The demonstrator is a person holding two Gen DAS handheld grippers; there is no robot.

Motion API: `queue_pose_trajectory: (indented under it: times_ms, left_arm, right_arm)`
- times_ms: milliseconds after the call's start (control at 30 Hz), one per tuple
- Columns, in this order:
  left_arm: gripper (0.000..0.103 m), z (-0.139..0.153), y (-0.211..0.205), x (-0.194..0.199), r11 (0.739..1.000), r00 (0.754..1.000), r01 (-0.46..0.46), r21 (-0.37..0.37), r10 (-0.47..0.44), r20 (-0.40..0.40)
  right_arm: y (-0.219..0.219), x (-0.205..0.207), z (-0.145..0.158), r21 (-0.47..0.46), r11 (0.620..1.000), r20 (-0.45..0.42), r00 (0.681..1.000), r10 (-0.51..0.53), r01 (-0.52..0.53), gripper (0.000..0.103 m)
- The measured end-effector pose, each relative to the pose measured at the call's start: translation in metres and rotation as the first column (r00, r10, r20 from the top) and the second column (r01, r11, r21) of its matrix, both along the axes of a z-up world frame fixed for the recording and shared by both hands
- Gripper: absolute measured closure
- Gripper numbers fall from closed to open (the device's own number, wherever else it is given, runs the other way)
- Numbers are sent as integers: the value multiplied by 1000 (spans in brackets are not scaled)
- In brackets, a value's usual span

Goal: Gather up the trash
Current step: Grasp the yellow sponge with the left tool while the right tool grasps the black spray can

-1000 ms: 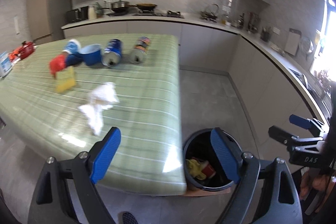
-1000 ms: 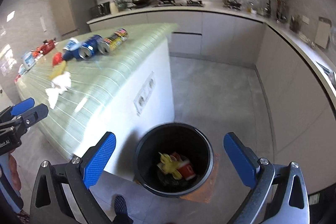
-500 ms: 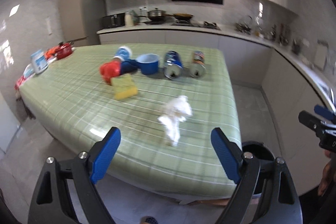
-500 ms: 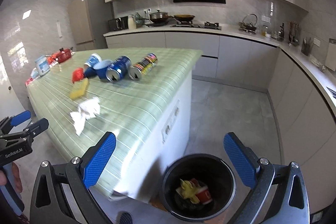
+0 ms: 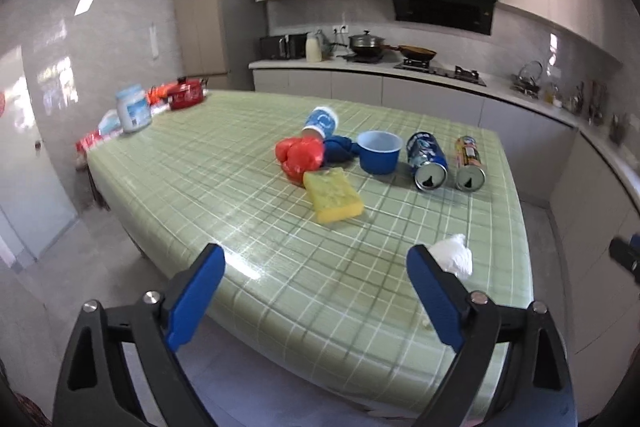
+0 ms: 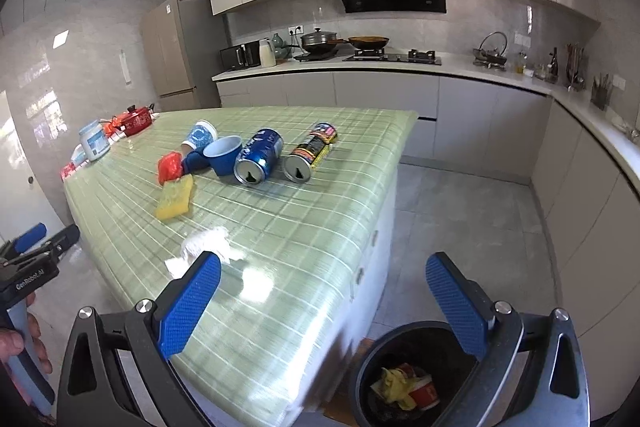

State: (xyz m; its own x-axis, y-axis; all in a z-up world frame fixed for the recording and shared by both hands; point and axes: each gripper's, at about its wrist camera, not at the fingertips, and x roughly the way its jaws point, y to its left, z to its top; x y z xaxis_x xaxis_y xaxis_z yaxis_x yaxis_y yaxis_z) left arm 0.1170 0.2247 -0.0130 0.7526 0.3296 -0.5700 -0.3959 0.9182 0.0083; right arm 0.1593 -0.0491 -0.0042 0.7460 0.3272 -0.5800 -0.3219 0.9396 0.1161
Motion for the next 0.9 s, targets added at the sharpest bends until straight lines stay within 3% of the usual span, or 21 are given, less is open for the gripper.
queue_pose_trajectory:
  times_ms: [67,300,433,533,733,900]
  left_arm:
    - [4,-1,8,8,1000,1000,-5,-31,6,15]
    - [5,-18,38,68,993,999,33,-111,-36,-25]
    - [14,-31,51,102,989,997,56,-137,-63,-49]
    - [21,-41,56,121,984,994,76,-159,-88,-71]
    - [24,-60,69,155,974,987,91,-209,-115,-110]
    - [26,-72,70,178,974,982,91,-208,-123,-146]
  right_arm:
    - [8,8,-1,-5,1000,-6,1000,8,-8,0]
    - [34,46,0,-18,999,-9,1000,-26,26,0]
    - [50,72,2,-16,998,-20,998,-58,58,1]
    - [63,92,0,-24,997,-29,997,-68,67,7]
    - [83,131,-9,-30,997,-60,995,-78,76,12]
    - [98,163,-24,-41,996,-109,990,-88,84,19]
